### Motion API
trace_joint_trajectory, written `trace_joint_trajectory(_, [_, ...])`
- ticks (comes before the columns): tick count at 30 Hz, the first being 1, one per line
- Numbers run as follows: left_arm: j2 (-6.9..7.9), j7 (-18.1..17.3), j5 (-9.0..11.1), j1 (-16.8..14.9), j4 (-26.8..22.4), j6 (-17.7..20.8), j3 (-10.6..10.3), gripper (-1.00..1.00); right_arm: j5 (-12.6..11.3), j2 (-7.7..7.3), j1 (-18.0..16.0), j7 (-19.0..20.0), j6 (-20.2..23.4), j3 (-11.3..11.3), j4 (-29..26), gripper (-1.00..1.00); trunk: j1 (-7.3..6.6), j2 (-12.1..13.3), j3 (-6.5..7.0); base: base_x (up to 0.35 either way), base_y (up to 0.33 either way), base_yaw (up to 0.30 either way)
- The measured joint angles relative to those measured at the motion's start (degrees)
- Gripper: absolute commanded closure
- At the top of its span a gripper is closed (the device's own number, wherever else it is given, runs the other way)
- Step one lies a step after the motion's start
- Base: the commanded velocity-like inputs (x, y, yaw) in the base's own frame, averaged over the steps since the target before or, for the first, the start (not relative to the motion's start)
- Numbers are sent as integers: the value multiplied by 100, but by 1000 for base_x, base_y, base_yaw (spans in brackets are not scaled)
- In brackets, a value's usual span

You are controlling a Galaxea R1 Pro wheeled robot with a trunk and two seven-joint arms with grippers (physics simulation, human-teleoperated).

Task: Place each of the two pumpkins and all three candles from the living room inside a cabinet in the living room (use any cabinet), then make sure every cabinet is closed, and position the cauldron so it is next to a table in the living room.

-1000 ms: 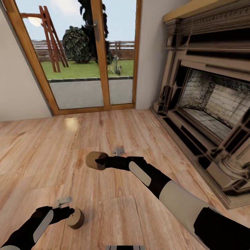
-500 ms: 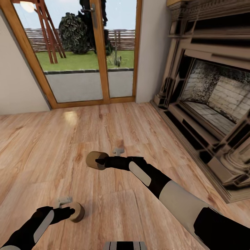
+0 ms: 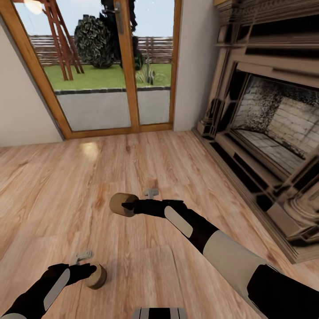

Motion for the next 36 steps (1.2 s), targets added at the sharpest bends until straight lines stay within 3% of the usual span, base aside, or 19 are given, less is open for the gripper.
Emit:
trace_joint_trajectory(8, [0,0,3,0,0,-9,5,-100,-46,1,0,176,28,1,-3,100,2,0,0,75,0,0])
trace_joint_trajectory(11, [0,0,3,-1,1,-12,1,-100,-44,2,1,1130,79,9,0,100,3,0,0,4,0,0])
trace_joint_trajectory(13, [0,0,3,0,0,-12,2,-100,10,0,0,1359,75,-5,14,100,3,0,0,1,0,0])
trace_joint_trajectory(36, [-1,5,3,0,0,-9,-1,-100,12,0,0,1507,63,-2,46,100,3,0,0,69,0,0])
